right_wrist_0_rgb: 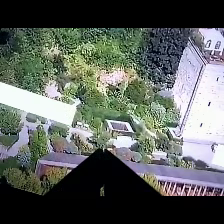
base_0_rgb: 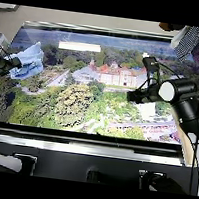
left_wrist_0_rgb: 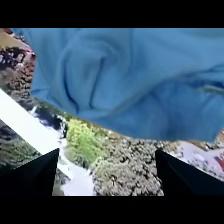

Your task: Fold the clothes and pants, and hang the long-sleeved shirts on hangers.

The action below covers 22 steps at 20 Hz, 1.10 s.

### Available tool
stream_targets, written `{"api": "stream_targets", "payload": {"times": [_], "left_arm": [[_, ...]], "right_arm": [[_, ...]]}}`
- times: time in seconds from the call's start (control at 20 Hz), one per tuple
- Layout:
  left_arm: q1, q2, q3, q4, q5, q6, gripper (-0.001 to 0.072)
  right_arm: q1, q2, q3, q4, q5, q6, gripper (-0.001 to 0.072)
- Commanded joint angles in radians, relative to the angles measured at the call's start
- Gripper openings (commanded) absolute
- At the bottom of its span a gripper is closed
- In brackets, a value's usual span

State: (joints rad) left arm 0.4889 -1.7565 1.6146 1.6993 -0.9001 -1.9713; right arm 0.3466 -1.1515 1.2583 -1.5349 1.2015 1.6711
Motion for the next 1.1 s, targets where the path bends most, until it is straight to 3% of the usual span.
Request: {"api": "stream_targets", "payload": {"times": [0.0, 0.25, 0.3, 0.35, 0.4, 0.55, 0.7, 0.8, 1.05], "left_arm": [[0.052, -0.169, 0.101, 0.002, 0.077, -0.004, 0.072], [0.048, -0.238, 0.12, -0.061, 0.23, -0.004, 0.0705], [0.047, -0.243, 0.12, -0.085, 0.229, -0.003, 0.0512], [0.047, -0.243, 0.12, -0.105, 0.208, 0.013, 0.0147], [0.045, -0.238, 0.12, -0.123, 0.182, 0.042, 0.0019], [0.034, -0.193, 0.12, -0.205, 0.062, 0.143, 0.0018], [-0.003, -0.151, 0.119, -0.429, -0.127, 0.38, 0.0015], [-0.057, -0.117, 0.112, -0.53, -0.259, 0.466, 0.0014], [-0.263, 0.115, -0.071, -0.62, -0.315, 0.47, 0.0014]], "right_arm": [[0.001, 0.0, 0.001, 0.002, 0.0, 0.0, 0.0034], [0.001, 0.0, 0.001, 0.002, 0.0, 0.0, 0.0034], [0.001, 0.0, 0.001, 0.002, 0.0, 0.0, 0.0034], [0.001, 0.0, 0.001, 0.002, 0.001, 0.0, 0.0034], [0.001, 0.0, 0.001, 0.002, 0.0, 0.0, 0.0034], [0.001, 0.0, 0.001, 0.002, 0.0, 0.0, 0.0034], [0.001, 0.0, 0.001, 0.002, 0.0, 0.0, 0.0034], [0.001, 0.0, 0.001, 0.002, 0.0, 0.0, 0.0034], [0.001, 0.0, 0.001, 0.002, 0.0, 0.0, 0.0034]]}}
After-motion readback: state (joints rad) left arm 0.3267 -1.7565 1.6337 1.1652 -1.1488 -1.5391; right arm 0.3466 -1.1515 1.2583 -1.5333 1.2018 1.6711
